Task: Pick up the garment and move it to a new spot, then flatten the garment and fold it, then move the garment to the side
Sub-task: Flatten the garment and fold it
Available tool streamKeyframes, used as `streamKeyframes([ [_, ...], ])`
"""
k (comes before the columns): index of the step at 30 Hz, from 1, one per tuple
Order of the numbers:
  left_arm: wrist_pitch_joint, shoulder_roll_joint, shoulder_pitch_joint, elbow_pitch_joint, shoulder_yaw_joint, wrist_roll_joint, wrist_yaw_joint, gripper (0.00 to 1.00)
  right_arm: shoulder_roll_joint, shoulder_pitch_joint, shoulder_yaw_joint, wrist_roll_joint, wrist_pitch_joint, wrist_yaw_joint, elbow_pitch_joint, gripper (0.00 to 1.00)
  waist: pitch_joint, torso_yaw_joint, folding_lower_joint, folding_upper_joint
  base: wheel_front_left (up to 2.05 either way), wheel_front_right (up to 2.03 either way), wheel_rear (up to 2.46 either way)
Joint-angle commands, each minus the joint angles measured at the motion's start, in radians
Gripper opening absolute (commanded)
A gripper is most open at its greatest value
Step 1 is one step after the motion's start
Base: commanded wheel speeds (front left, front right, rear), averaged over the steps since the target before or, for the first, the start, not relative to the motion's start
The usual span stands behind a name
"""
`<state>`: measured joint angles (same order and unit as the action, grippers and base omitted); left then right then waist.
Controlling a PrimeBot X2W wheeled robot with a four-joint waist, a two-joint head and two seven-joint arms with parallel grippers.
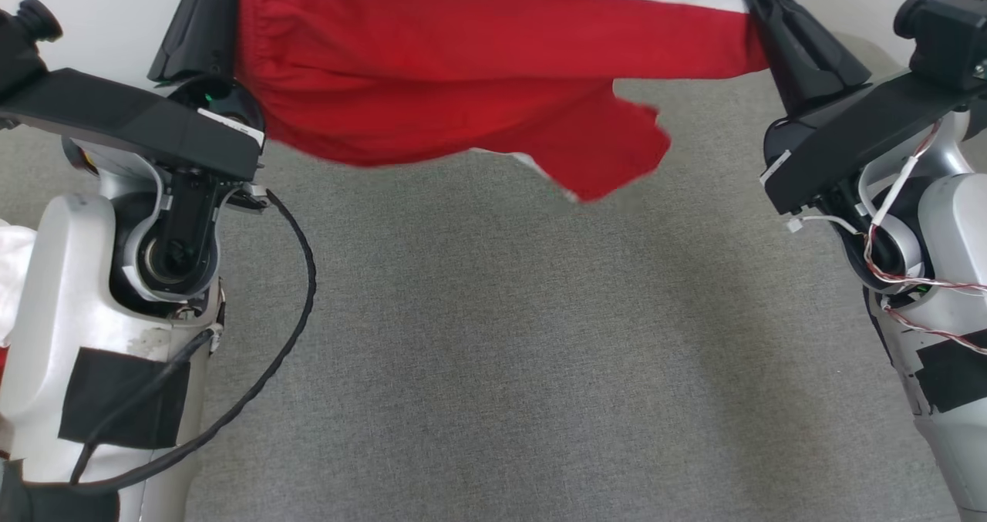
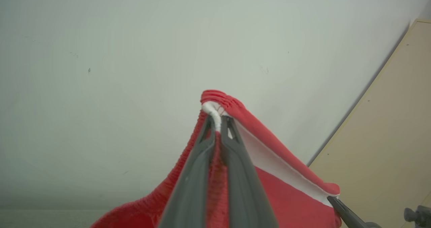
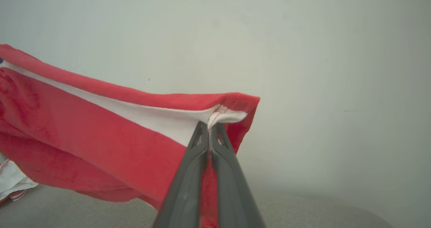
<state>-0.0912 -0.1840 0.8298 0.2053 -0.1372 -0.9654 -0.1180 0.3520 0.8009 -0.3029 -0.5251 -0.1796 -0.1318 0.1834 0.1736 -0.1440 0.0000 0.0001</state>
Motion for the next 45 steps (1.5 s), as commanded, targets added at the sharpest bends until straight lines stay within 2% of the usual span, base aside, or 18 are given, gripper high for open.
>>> streamKeyframes([
  [1,-0.002,-0.003,0.002,-0.006,0.004,-0.001,0.003,0.00,0.008,0.003,0.004,0.007,0.007,0.002,-0.002,0.00,-0.001,-0.001,0.0000,-0.0001,0.00,0.00,0.00],
  [9,0.099,0.027,-0.140,-0.010,-0.017,0.034,-0.004,0.00,0.040,-0.090,-0.009,0.022,0.029,0.002,0.026,0.00,-0.003,0.001,0.0000,-0.0001,0.00,0.00,0.00],
  [15,0.156,0.058,-0.328,0.043,-0.058,0.082,0.033,0.00,0.058,-0.226,-0.012,-0.029,-0.011,0.002,0.069,0.00,-0.002,0.008,0.0000,-0.0001,0.00,0.00,0.00],
  [19,0.154,0.076,-0.488,0.052,-0.102,0.085,0.053,0.00,0.069,-0.349,-0.008,-0.081,-0.074,0.002,0.079,0.00,-0.002,0.027,0.0000,-0.0001,0.00,0.00,0.00],
  [29,0.154,0.067,-0.643,0.062,-0.178,0.132,0.068,0.00,0.026,-0.516,0.052,-0.095,-0.158,0.002,0.081,0.00,0.003,0.065,0.0000,-0.0001,0.00,0.00,0.00],
  [30,0.159,0.066,-0.646,0.070,-0.182,0.140,0.070,0.00,0.018,-0.522,0.053,-0.092,-0.163,0.002,0.086,0.06,0.003,0.066,0.0000,-0.0001,0.00,0.00,0.00],
  [31,0.169,0.065,-0.646,0.077,-0.184,0.149,0.071,0.18,0.011,-0.527,0.055,-0.087,-0.166,0.002,0.094,0.26,0.002,0.066,0.0000,-0.0001,0.00,0.00,0.00],
  [32,0.176,0.063,-0.648,0.087,-0.187,0.155,0.074,0.95,0.003,-0.531,0.058,-0.086,-0.166,0.002,0.102,0.98,0.000,0.066,0.0000,-0.0001,0.00,0.00,0.00],
  [33,0.180,0.063,-0.650,0.097,-0.189,0.158,0.077,1.00,-0.004,-0.532,0.062,-0.082,-0.162,0.002,0.108,1.00,-0.002,0.065,0.0000,-0.0001,0.00,0.00,0.00],
  [42,0.253,0.030,-0.676,0.123,-0.202,0.228,0.093,1.00,-0.041,-0.556,0.119,-0.036,-0.077,0.002,0.128,1.00,-0.037,0.062,0.0000,-0.0001,0.00,0.00,0.00],
  [45,0.295,0.005,-0.696,0.117,-0.211,0.285,0.113,1.00,-0.048,-0.583,0.140,-0.018,-0.039,0.002,0.114,1.00,-0.056,0.065,0.0000,-0.0001,0.00,0.00,0.00],
])
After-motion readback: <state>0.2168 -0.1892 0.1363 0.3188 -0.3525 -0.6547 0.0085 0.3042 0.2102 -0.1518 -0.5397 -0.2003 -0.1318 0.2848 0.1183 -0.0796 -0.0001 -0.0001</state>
